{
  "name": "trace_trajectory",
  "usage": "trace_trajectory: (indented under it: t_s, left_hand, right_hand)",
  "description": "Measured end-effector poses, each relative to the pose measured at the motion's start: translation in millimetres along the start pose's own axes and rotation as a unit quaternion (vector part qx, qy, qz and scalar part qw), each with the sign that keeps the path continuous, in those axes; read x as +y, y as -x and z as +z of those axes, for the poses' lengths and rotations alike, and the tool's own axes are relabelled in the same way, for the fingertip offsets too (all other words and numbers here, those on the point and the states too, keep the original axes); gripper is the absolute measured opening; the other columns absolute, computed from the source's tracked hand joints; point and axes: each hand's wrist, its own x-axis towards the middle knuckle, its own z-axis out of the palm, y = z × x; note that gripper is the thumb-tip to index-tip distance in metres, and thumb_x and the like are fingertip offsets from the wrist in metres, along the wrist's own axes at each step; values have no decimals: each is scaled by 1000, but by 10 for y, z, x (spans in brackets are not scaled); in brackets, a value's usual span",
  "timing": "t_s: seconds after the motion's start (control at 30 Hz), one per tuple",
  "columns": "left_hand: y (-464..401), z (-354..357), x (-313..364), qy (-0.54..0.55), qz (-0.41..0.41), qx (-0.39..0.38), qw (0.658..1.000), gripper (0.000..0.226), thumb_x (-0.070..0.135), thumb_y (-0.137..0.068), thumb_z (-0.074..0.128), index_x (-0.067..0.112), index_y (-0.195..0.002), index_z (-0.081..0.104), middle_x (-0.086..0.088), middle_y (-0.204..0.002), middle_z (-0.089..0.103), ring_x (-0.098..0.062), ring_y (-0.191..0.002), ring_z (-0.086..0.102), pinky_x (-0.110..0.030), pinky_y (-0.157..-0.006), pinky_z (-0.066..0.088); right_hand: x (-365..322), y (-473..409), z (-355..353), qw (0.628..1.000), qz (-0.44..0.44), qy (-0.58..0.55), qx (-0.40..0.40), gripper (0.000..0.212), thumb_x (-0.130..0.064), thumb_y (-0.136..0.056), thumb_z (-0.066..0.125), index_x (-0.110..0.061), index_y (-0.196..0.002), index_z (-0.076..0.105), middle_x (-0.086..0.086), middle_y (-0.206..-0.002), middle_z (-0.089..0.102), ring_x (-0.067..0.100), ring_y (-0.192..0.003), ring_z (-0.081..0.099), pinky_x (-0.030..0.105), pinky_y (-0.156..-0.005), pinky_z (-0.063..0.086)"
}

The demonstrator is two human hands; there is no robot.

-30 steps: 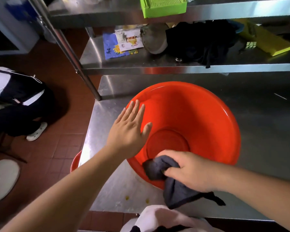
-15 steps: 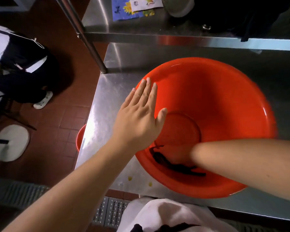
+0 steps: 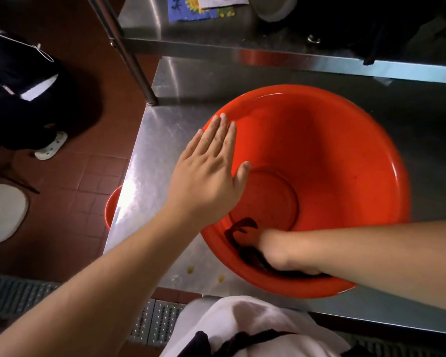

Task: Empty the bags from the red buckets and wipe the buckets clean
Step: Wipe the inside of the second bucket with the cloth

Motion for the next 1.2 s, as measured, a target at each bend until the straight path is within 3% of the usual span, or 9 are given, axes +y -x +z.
trace_trajectory:
  t_s: [0.23, 0.37, 0.47, 0.57, 0.67, 0.8, 0.97, 1.13, 1.2]
  left_hand:
    - [-13, 40, -29, -3, 9, 1, 1000, 76, 54, -105, 20, 9, -166, 13, -10, -174, 4, -19, -161, -6, -40, -132, 2]
    - [-6, 93, -39, -5, 9, 9, 1000, 77, 54, -105, 16, 8, -166, 14, -11, -174, 5, -18, -161, -5, -40, -132, 3]
    - [-9, 123, -65, -14, 17, 17, 1000, 76, 53, -106, 16, 6, -165, 15, -12, -174, 7, -19, -162, -4, -41, -132, 5]
    - [-12, 139, -69, -15, 14, 27, 999, 74, 52, -106, 18, 6, -165, 16, -12, -174, 8, -20, -162, -2, -43, -132, 8]
    - [-5, 134, -93, -13, 24, 28, 999, 73, 51, -107, 23, 7, -165, 15, -12, -174, 9, -20, -162, 0, -43, -131, 11]
    - [-10, 113, -102, -22, 18, 39, 999, 73, 47, -105, 34, 7, -165, 21, -12, -173, 15, -20, -162, 6, -42, -130, 13]
    - [-13, 122, -70, -29, 8, 41, 999, 73, 47, -104, 35, 9, -165, 22, -11, -172, 17, -21, -161, 9, -43, -130, 15]
    - [-16, 132, -121, -43, 12, 42, 998, 75, 48, -104, 38, 7, -165, 22, -12, -172, 17, -22, -161, 10, -44, -130, 16]
    - [-4, 122, -156, -46, 16, 42, 998, 75, 48, -104, 39, 7, -164, 22, -12, -172, 17, -22, -161, 9, -44, -130, 16]
  right_hand:
    - [-8, 736, -162, 996, 70, 10, -58, 46, -48, -107, 27, -24, -141, 47, 10, -143, 52, 29, -128, 51, 38, -107, 38]
    - [146, 578, -179, 981, 126, 6, -144, 45, -31, -108, 33, -14, -149, 39, 16, -149, 44, 35, -129, 49, 39, -105, 39]
    - [337, 289, -117, 968, 130, -33, -211, 48, -20, -107, 38, -6, -153, 31, 21, -155, 33, 35, -138, 37, 36, -108, 28]
    - [505, -59, 6, 956, 158, 7, -246, 52, -15, -106, 39, -10, -157, 26, 21, -158, 31, 38, -142, 34, 39, -110, 26]
    - [683, -334, 163, 954, 183, -6, -238, 50, -9, -106, 33, -5, -156, 24, 28, -151, 38, 43, -133, 43, 42, -102, 31]
    - [920, -632, 280, 974, 106, 16, -201, 38, -34, -106, 39, -11, -130, 57, 20, -132, 59, 36, -116, 58, 38, -89, 41]
    - [1113, -837, 524, 983, 62, 127, -120, 44, -46, -103, 45, -12, -127, 55, 19, -127, 57, 39, -112, 58, 43, -91, 46]
    - [979, -678, 331, 964, 47, 108, -239, 46, -35, -103, 34, -8, -135, 54, 24, -133, 55, 45, -119, 54, 53, -100, 44]
    - [814, -489, 206, 968, 60, 80, -232, 43, -26, -105, 32, -6, -140, 49, 24, -139, 51, 43, -122, 52, 48, -101, 43]
